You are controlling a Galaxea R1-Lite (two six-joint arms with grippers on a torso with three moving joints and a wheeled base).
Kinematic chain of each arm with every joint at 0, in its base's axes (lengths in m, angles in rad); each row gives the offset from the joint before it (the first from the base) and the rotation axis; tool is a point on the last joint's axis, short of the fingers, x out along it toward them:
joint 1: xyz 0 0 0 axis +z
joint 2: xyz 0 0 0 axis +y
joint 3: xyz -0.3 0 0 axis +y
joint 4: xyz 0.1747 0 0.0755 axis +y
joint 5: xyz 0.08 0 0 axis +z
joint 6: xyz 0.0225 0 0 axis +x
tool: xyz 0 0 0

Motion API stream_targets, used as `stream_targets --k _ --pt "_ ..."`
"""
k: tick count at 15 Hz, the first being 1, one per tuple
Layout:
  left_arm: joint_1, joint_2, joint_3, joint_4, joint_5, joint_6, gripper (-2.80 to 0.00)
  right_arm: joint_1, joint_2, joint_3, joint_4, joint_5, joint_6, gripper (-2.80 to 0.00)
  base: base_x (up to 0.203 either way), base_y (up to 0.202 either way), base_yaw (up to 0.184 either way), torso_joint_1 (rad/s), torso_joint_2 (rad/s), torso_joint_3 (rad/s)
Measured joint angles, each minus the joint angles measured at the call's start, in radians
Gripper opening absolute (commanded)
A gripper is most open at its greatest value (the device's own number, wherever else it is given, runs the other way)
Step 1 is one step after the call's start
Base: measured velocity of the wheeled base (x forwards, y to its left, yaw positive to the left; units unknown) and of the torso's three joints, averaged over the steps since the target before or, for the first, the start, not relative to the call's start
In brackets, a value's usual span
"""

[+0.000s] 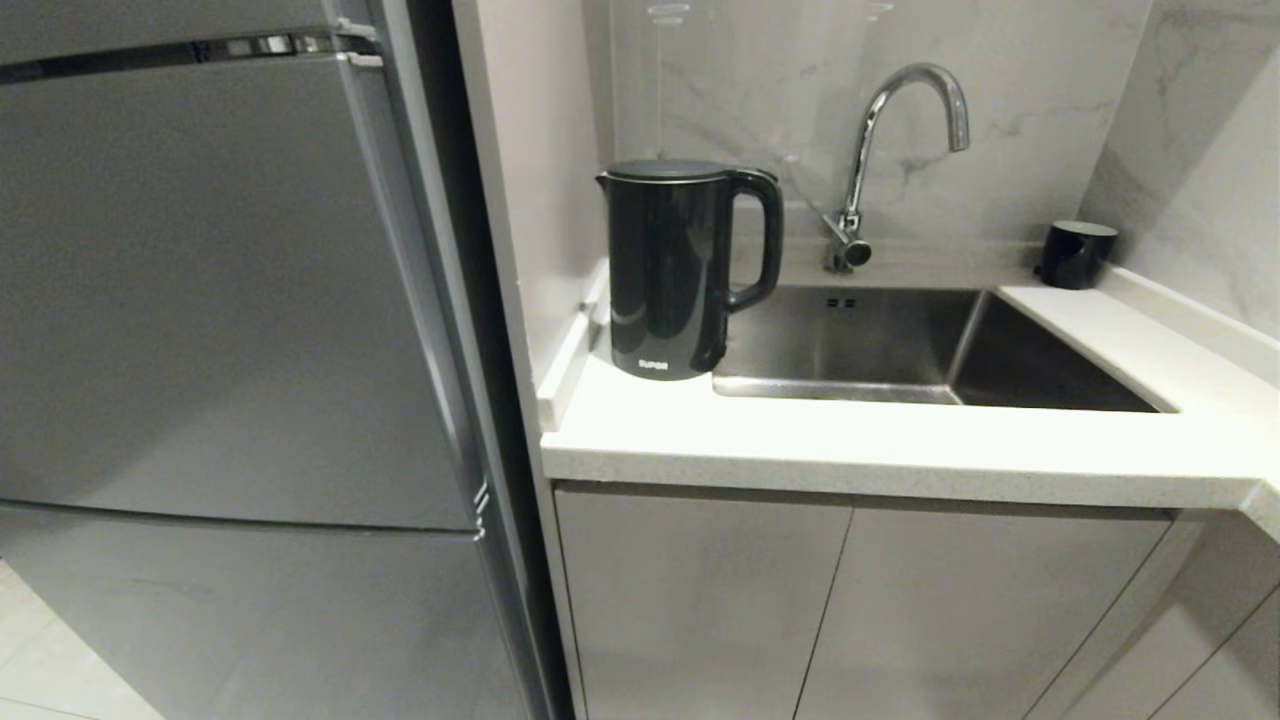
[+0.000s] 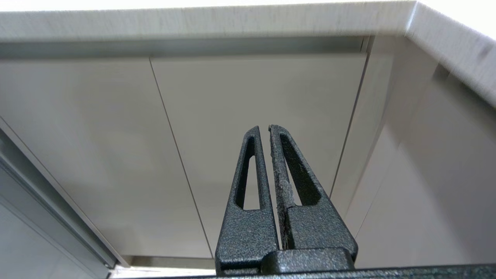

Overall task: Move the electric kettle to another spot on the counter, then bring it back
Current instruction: Grab the kettle

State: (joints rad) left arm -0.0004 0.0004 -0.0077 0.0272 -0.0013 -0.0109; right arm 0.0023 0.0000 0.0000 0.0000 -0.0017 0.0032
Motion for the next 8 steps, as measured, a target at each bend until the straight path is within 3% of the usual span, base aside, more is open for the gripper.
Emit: stream_targets --k 8 --pt "-0.001 0.000 0.000 0.000 0.000 -0.001 -2.80 0.000 0.000 0.000 0.000 0.000 0.000 -2.80 0.000 0.000 0.000 0.132 -0.51 -0.382"
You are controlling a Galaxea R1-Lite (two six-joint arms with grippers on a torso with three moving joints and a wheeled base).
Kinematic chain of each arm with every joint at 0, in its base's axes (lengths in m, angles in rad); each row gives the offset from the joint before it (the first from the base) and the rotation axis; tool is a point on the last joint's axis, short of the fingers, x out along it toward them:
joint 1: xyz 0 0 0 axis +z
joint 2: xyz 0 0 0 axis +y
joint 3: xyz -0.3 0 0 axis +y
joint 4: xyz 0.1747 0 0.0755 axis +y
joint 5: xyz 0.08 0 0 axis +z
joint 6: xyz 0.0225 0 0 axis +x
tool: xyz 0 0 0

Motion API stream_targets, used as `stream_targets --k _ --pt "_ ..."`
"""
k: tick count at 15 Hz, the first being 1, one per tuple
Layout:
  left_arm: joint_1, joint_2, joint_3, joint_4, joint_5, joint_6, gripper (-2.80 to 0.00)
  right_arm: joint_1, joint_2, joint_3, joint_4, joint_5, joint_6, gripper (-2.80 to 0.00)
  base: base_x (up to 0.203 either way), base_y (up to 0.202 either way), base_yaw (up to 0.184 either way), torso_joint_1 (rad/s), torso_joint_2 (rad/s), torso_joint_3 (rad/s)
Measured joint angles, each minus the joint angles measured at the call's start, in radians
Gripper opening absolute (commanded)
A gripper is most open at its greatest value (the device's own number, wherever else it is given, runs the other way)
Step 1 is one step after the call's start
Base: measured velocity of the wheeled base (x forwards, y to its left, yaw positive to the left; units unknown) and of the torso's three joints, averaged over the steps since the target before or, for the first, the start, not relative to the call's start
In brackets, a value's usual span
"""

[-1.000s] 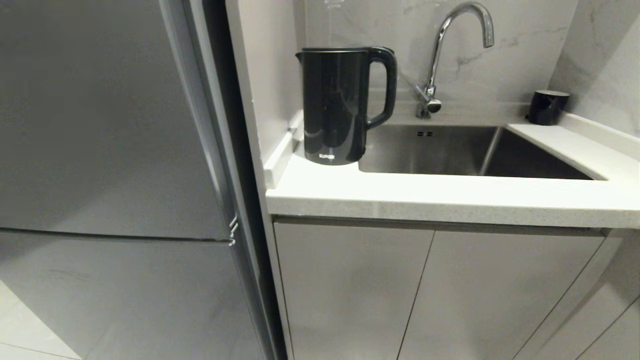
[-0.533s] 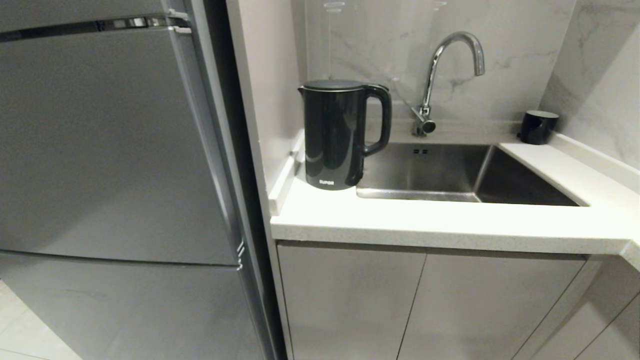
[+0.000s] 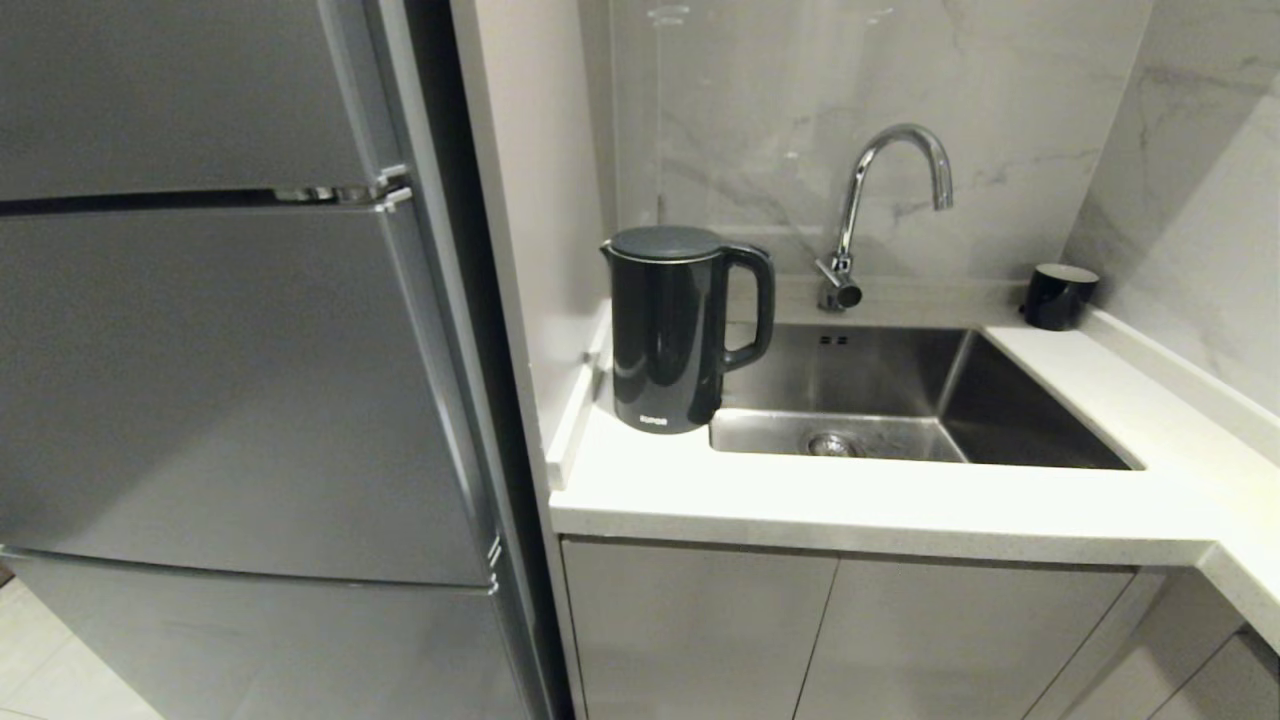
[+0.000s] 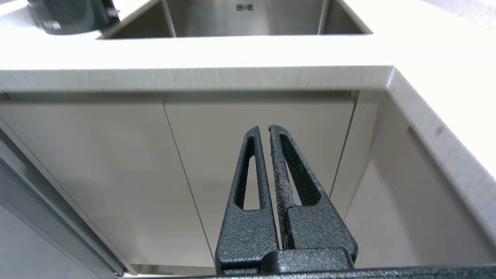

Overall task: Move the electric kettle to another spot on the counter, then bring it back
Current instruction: Grab the kettle

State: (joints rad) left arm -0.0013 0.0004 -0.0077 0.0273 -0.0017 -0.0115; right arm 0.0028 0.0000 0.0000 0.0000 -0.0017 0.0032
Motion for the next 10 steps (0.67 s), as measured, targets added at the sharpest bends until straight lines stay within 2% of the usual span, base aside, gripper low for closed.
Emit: stream_targets --k 7,10 --pt "0.000 0.000 0.000 0.000 0.000 0.000 -2.80 0.000 0.000 0.000 0.000 0.000 0.000 -2.80 0.000 0.000 0.000 0.199 -0.59 -0.389" --pt "0.000 0.000 0.000 0.000 0.000 0.000 -2.80 -0.001 0.000 0.000 0.000 0.000 0.000 -2.80 0.000 0.000 0.000 0.185 -0.47 -0.296"
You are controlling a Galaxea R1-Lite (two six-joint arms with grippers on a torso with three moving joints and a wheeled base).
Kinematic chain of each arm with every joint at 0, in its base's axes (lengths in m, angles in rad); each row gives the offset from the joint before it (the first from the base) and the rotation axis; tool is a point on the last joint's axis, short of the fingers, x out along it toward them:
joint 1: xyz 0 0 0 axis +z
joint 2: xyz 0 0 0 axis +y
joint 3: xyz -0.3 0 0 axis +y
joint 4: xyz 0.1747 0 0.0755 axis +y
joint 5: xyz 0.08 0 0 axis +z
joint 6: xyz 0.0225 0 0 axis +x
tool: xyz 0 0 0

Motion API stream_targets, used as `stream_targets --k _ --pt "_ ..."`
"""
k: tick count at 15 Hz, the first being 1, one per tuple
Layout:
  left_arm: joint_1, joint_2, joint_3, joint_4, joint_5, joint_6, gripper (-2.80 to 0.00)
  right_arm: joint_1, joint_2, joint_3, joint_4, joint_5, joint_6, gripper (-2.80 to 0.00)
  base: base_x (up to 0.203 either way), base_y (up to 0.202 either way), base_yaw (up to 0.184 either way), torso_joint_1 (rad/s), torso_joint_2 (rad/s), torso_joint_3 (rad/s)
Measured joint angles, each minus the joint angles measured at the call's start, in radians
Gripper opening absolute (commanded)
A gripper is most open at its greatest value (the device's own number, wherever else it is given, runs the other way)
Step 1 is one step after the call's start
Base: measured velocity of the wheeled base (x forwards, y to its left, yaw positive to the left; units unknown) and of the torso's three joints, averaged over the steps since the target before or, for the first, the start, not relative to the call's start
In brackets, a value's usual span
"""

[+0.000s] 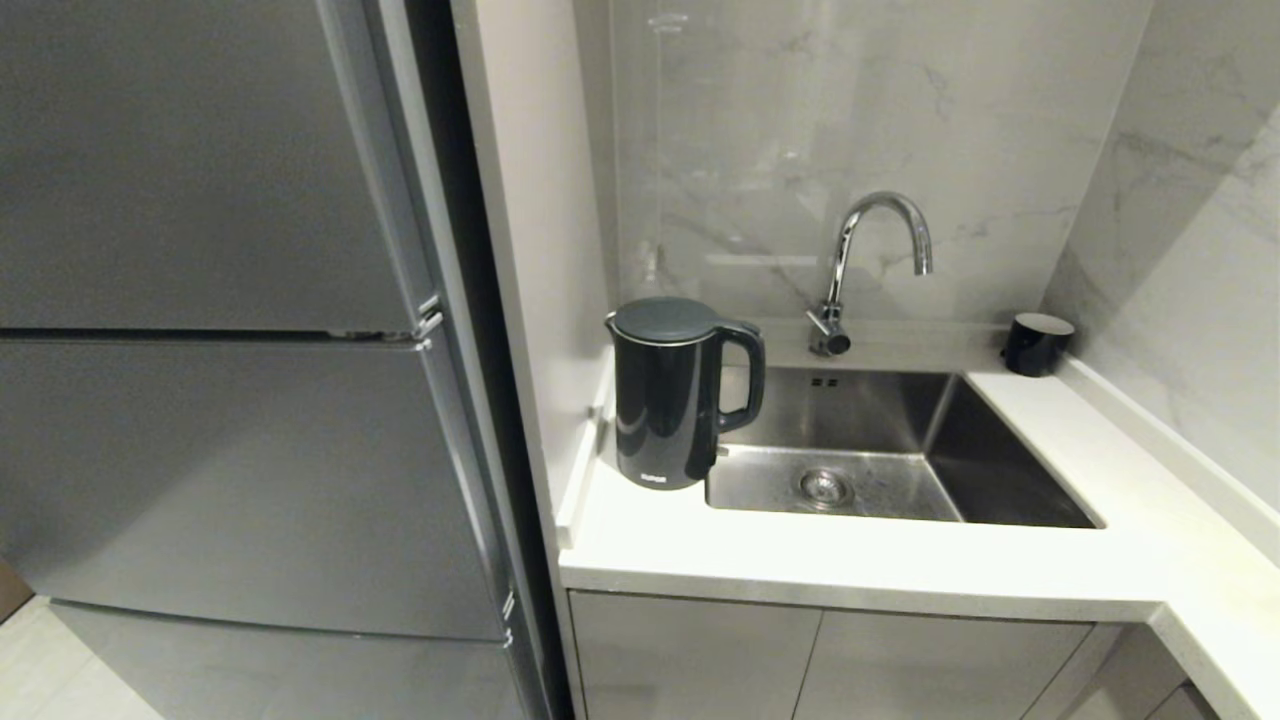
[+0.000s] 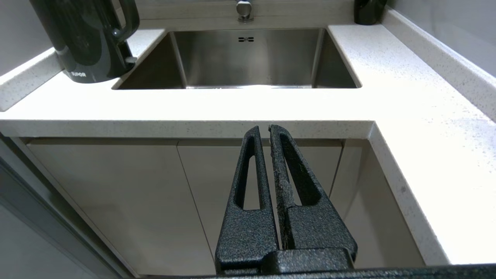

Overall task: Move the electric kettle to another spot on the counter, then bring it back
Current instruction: Grab the kettle

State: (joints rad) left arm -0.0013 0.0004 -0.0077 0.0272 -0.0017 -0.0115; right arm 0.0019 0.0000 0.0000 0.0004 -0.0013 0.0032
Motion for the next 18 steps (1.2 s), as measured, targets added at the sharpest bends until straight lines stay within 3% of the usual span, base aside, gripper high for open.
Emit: stream_targets --k 18 --pt "0.000 0.000 0.000 0.000 0.000 0.000 -2.80 0.000 0.000 0.000 0.000 0.000 0.000 -2.80 0.000 0.000 0.000 0.146 -0.34 -0.200"
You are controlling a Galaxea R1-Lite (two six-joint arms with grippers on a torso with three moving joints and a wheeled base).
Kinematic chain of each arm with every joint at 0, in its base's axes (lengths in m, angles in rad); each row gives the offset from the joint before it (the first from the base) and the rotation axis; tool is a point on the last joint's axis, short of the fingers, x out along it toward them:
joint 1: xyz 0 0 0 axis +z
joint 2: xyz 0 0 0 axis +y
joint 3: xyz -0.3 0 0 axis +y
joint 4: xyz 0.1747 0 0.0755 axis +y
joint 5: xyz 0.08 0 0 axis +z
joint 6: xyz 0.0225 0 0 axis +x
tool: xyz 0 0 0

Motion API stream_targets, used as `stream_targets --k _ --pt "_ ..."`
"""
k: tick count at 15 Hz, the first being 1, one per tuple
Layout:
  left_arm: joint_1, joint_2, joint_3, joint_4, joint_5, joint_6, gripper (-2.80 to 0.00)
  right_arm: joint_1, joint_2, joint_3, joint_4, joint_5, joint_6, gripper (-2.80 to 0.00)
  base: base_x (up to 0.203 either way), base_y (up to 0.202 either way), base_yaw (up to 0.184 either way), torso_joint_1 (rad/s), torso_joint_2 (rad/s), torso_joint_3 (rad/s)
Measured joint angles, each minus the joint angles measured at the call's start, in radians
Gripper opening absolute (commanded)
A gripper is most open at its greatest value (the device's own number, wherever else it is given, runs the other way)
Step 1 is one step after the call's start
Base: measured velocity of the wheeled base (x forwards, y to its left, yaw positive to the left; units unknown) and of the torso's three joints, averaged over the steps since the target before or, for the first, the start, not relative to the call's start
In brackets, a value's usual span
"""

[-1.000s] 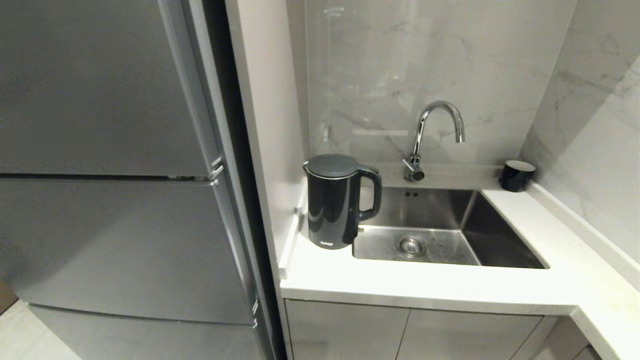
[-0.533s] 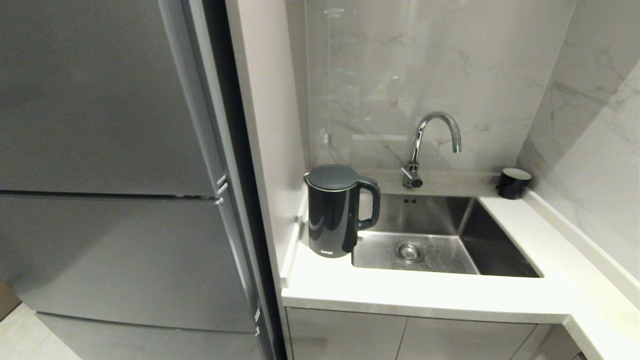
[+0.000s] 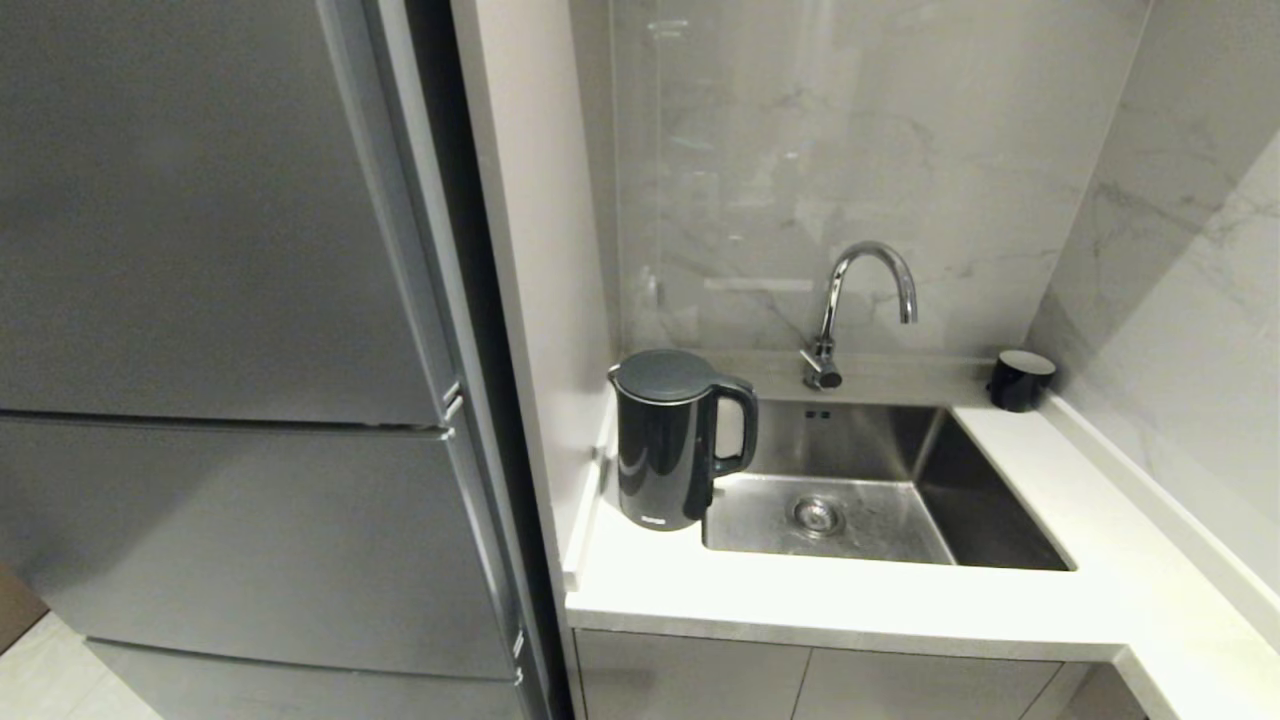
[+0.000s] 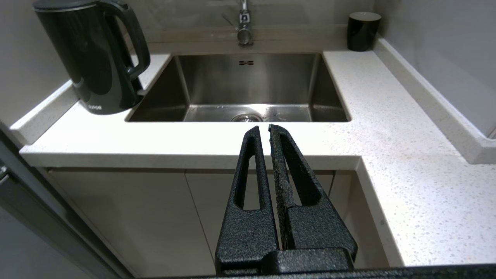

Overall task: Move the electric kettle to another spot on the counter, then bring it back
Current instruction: Grab the kettle

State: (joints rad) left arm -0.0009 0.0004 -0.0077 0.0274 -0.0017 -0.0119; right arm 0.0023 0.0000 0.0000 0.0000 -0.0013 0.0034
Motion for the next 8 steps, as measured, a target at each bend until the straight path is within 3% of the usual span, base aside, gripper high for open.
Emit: stream_targets --k 2,8 --pt "0.000 0.000 0.000 0.000 0.000 0.000 -2.80 0.000 0.000 0.000 0.000 -0.001 0.000 -2.80 0.000 0.000 0.000 0.091 -0.21 -0.113" --pt "0.000 0.000 0.000 0.000 0.000 0.000 -2.80 0.000 0.000 0.000 0.000 0.000 0.000 -2.80 0.000 0.000 0.000 0.000 0.00 0.000"
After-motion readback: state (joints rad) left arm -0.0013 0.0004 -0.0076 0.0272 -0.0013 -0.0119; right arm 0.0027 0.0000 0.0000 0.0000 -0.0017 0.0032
